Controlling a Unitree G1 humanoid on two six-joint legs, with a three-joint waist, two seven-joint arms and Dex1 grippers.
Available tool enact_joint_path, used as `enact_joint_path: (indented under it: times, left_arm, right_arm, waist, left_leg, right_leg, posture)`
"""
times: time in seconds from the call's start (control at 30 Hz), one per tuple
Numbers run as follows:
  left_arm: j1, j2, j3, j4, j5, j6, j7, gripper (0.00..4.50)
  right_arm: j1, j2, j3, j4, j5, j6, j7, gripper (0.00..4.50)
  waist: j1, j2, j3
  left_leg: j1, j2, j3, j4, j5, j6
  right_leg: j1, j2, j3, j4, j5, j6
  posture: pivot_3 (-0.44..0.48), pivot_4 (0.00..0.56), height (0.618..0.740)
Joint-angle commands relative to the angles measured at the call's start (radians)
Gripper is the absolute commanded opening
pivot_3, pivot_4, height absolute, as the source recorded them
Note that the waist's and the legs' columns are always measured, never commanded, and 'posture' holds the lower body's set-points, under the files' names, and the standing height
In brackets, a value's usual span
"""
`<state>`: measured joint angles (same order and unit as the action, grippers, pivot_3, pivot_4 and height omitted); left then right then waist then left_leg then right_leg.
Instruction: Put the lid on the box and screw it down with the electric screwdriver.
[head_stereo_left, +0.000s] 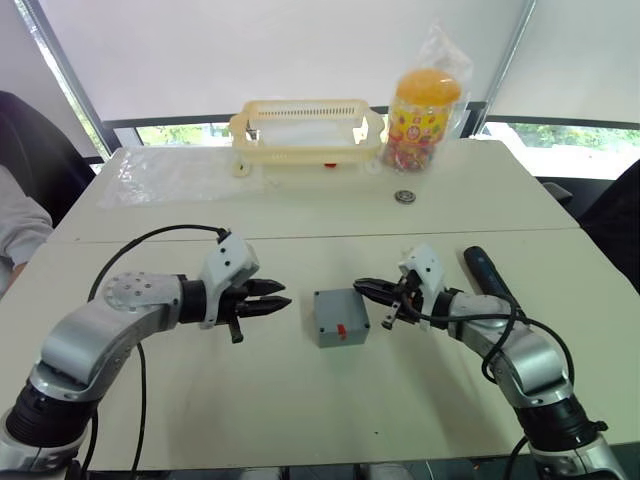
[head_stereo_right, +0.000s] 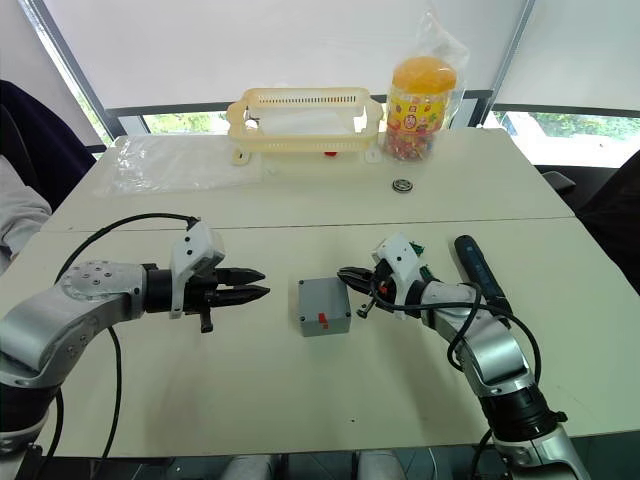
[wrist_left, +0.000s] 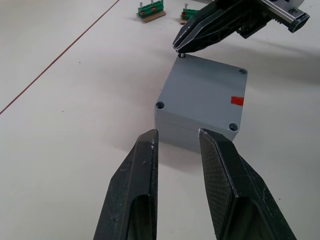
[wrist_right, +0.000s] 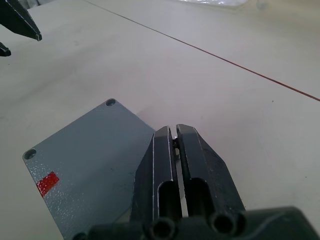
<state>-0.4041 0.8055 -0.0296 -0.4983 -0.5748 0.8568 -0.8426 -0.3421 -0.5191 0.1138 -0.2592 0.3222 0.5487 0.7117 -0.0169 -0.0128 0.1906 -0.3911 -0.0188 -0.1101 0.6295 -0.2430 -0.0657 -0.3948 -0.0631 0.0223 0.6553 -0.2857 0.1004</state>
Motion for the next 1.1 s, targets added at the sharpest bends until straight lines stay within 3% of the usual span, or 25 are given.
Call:
enact_joint_path:
  times: [0.03, 0.27, 0.37, 0.5, 0.73, 0.87, 0.97, 1.1]
  left_arm:
    - [-0.013, 0.001, -0.008, -0.020, 0.011, -0.020, 0.003, 1.25]
    - [-0.010, 0.003, -0.011, -0.022, 0.014, -0.023, 0.003, 1.25]
    - [-0.015, 0.001, 0.000, -0.019, 0.004, -0.019, 0.000, 1.25]
    - [-0.029, 0.008, 0.013, 0.004, -0.004, -0.023, -0.015, 1.25]
    - [-0.057, 0.026, 0.019, 0.047, -0.024, -0.038, -0.074, 1.25]
    - [-0.095, 0.038, -0.005, 0.029, -0.049, -0.049, -0.149, 1.25]
    - [-0.112, 0.054, -0.042, 0.012, -0.034, -0.090, -0.218, 1.25]
    - [-0.159, 0.037, -0.083, 0.030, -0.004, -0.144, -0.251, 1.25]
  right_arm:
    - [-0.012, 0.017, 0.010, 0.003, -0.012, -0.028, -0.002, 0.04]
    - [-0.014, 0.026, 0.018, 0.017, -0.028, -0.037, 0.005, 0.04]
    - [-0.014, 0.015, 0.007, 0.012, -0.049, -0.070, 0.001, 1.04]
    - [-0.016, -0.008, -0.033, -0.033, -0.032, -0.068, 0.009, 3.06]
    - [-0.047, -0.090, -0.174, -0.106, 0.061, 0.023, 0.017, 3.06]
    - [-0.210, -0.248, -0.366, 0.014, 0.199, 0.299, 0.018, 3.06]
    - [-0.284, -0.430, -0.350, 0.138, 0.198, 0.452, 0.079, 3.06]
    - [-0.313, -0.688, -0.185, 0.221, 0.198, 0.621, 0.248, 4.38]
  waist:
    - [0.000, 0.000, 0.000]
    - [-0.001, 0.000, 0.000]
    - [-0.001, 0.000, 0.000]
    - [0.000, 0.000, 0.000]
    - [0.001, 0.000, 0.000]
    - [0.001, 0.001, 0.001]
    - [0.006, 0.001, 0.001]
    - [0.003, 0.001, 0.001]
  left_leg:
    - [0.000, 0.000, 0.000, 0.000, 0.000, 0.000]
    - [0.000, 0.000, 0.000, 0.000, 0.000, 0.000]
    - [0.000, 0.000, 0.000, 0.000, 0.000, 0.000]
    - [0.000, 0.000, 0.000, 0.000, 0.000, 0.000]
    - [0.000, 0.000, 0.000, 0.000, 0.000, 0.000]
    - [-0.001, 0.000, 0.001, 0.000, 0.000, 0.000]
    - [-0.001, 0.000, 0.000, 0.000, 0.000, 0.000]
    - [-0.001, 0.000, 0.001, -0.001, -0.002, 0.003]
  right_leg:
    - [0.000, 0.000, 0.000, 0.000, 0.000, 0.000]
    - [0.000, 0.000, 0.000, 0.000, 0.000, 0.000]
    - [0.000, 0.000, 0.000, 0.000, 0.000, 0.000]
    - [0.000, 0.000, 0.000, 0.000, 0.000, 0.000]
    - [0.000, 0.000, 0.000, 0.000, 0.000, 0.000]
    - [0.000, 0.000, 0.000, 0.000, 0.000, 0.000]
    - [0.000, -0.001, 0.000, -0.001, 0.000, 0.000]
    - [0.000, -0.001, -0.001, -0.004, 0.000, -0.001]
  posture:
    - [0.000, 0.150, 0.740]
    - [0.000, 0.150, 0.740]
    - [0.000, 0.150, 0.740]
    - [0.000, 0.150, 0.740]
    - [0.000, 0.150, 0.740]
    - [0.000, 0.150, 0.740]
    - [0.000, 0.150, 0.740]
    - [0.000, 0.150, 0.740]
